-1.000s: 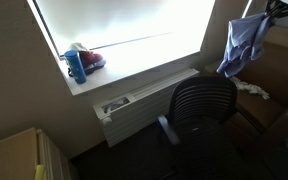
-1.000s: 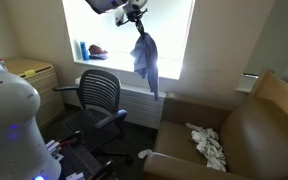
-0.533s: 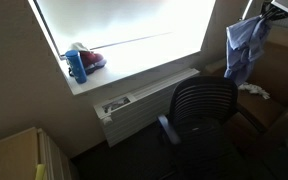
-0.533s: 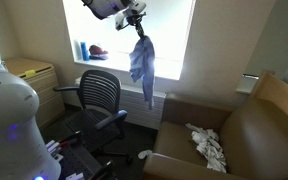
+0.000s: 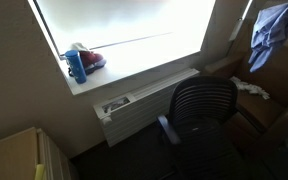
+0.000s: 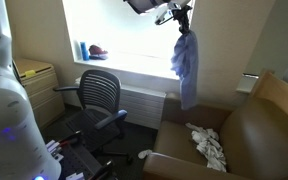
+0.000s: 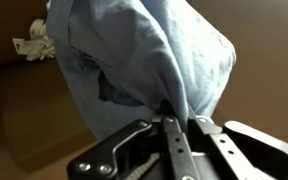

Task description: Pick up the blue sweater on the chair and put it on the table

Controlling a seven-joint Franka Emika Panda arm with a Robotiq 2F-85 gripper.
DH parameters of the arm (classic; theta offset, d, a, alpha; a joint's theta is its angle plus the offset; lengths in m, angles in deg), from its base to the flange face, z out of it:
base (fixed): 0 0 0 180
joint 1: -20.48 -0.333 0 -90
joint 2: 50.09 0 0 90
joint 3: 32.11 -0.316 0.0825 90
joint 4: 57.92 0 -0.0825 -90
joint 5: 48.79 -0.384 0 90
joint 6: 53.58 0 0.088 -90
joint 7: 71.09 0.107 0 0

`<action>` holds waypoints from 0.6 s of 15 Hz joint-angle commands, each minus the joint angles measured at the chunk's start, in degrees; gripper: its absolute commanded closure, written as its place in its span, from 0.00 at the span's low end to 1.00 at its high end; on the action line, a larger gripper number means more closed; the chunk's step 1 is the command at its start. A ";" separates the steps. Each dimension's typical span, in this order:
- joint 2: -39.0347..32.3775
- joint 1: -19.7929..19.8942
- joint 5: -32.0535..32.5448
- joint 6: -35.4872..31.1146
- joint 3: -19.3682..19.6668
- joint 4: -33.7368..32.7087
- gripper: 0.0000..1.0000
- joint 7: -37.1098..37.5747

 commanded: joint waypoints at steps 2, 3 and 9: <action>-14.37 2.41 2.07 -0.74 6.47 -12.48 0.97 10.62; -7.57 1.34 -0.16 -0.27 5.59 -6.29 0.89 5.10; -13.83 2.49 -4.29 -0.34 5.04 -10.78 0.64 7.27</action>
